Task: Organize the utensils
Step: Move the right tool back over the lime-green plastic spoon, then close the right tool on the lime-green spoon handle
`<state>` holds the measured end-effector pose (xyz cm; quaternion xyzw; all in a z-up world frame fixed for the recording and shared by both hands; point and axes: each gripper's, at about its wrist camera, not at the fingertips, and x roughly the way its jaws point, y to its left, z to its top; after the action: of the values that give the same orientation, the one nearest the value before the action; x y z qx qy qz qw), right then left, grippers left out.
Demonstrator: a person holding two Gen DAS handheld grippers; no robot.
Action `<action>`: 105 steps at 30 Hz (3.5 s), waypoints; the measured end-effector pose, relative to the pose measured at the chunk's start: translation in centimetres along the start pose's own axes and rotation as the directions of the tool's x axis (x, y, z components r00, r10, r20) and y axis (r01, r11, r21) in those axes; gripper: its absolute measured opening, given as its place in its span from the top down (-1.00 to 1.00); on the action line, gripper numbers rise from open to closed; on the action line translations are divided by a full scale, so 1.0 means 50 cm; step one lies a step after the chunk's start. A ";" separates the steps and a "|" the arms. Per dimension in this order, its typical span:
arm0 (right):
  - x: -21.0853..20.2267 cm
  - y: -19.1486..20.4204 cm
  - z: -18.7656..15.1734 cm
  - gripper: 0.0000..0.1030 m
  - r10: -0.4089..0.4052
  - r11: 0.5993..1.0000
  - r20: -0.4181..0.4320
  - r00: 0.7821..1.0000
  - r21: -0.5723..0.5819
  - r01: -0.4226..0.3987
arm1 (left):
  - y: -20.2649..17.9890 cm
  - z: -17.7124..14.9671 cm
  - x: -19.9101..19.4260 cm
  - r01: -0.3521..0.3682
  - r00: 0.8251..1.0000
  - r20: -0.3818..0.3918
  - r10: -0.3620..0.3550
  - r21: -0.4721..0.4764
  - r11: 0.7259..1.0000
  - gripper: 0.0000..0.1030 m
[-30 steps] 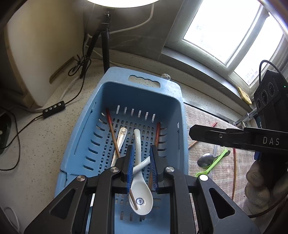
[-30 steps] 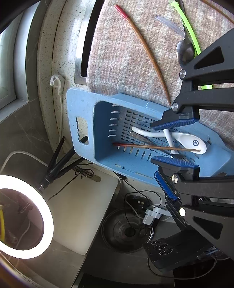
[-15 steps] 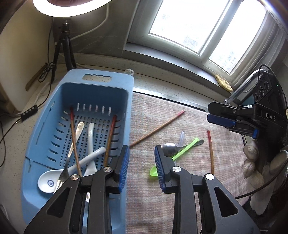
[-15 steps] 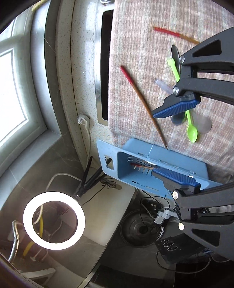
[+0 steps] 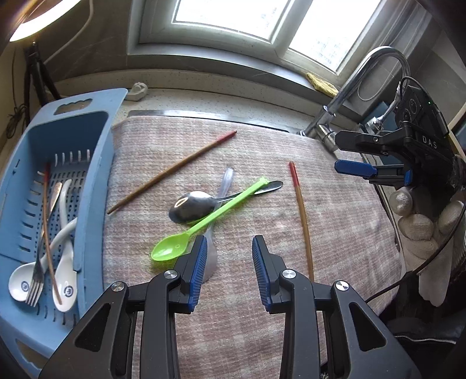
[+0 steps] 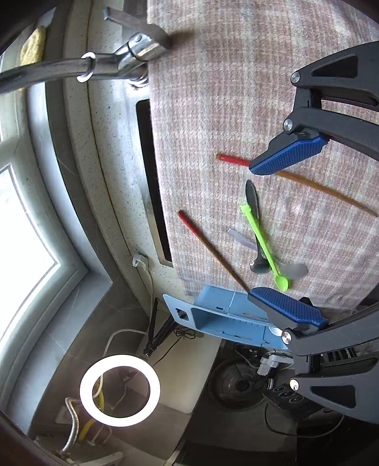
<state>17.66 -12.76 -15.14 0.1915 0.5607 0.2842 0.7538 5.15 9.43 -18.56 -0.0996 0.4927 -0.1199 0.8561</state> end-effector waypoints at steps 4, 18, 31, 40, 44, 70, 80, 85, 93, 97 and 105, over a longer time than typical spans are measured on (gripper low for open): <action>0.003 -0.026 -0.013 -0.48 0.014 0.999 -0.034 0.999 0.037 -0.012 | -0.003 -0.004 0.014 -0.008 1.000 -0.016 0.008 -0.004 1.000 0.41; 0.064 -0.011 -0.031 0.01 0.086 0.991 -0.128 0.988 0.113 -0.072 | 0.049 0.037 0.055 -0.058 0.992 -0.107 0.061 0.027 0.998 0.41; 0.046 -0.043 -0.042 0.01 0.051 0.988 -0.108 0.993 0.149 -0.035 | 0.034 0.067 0.142 -0.011 0.947 -0.314 0.071 0.190 0.982 0.35; 0.031 -0.074 -0.048 0.01 0.040 0.982 -0.105 0.994 0.187 -0.020 | -0.017 0.048 0.146 0.009 0.936 -0.341 0.088 0.272 0.962 0.35; 0.039 -0.067 -0.045 0.01 0.045 0.984 -0.118 0.992 0.176 -0.023 | -0.027 0.045 0.140 -0.009 0.943 -0.318 0.097 0.266 0.964 0.35; 0.112 -0.050 -0.054 0.30 -0.056 0.991 -0.200 0.978 0.112 0.080 | -0.089 0.017 0.123 0.016 0.959 -0.273 0.071 0.304 0.953 0.35; 0.139 -0.039 -0.067 0.35 -0.100 0.989 -0.215 0.972 0.086 0.121 | -0.083 0.030 0.135 0.030 0.959 -0.278 0.053 0.286 0.958 0.51; 0.148 -0.029 -0.072 0.38 -0.099 0.989 -0.216 0.971 0.088 0.120 | -0.103 0.046 0.149 0.047 0.963 -0.267 0.027 0.266 0.963 0.54; 0.139 -0.047 -0.072 0.40 -0.093 0.988 -0.210 0.973 0.101 0.117 | -0.103 0.057 0.154 0.013 0.964 -0.258 0.065 0.291 0.957 0.53; 0.146 -0.042 -0.067 0.41 -0.107 0.988 -0.212 0.972 0.084 0.127 | -0.112 0.057 0.189 0.004 0.954 -0.286 0.092 0.316 0.949 0.53; 0.159 -0.041 -0.071 0.67 -0.123 0.988 -0.205 0.971 0.068 0.139 | -0.111 0.074 0.215 0.012 0.952 -0.296 0.079 0.294 0.956 0.73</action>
<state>16.37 -9.34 -23.31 0.1550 0.6563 0.2284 0.7021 12.98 1.08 -23.94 0.0560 0.5971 -0.1904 0.7772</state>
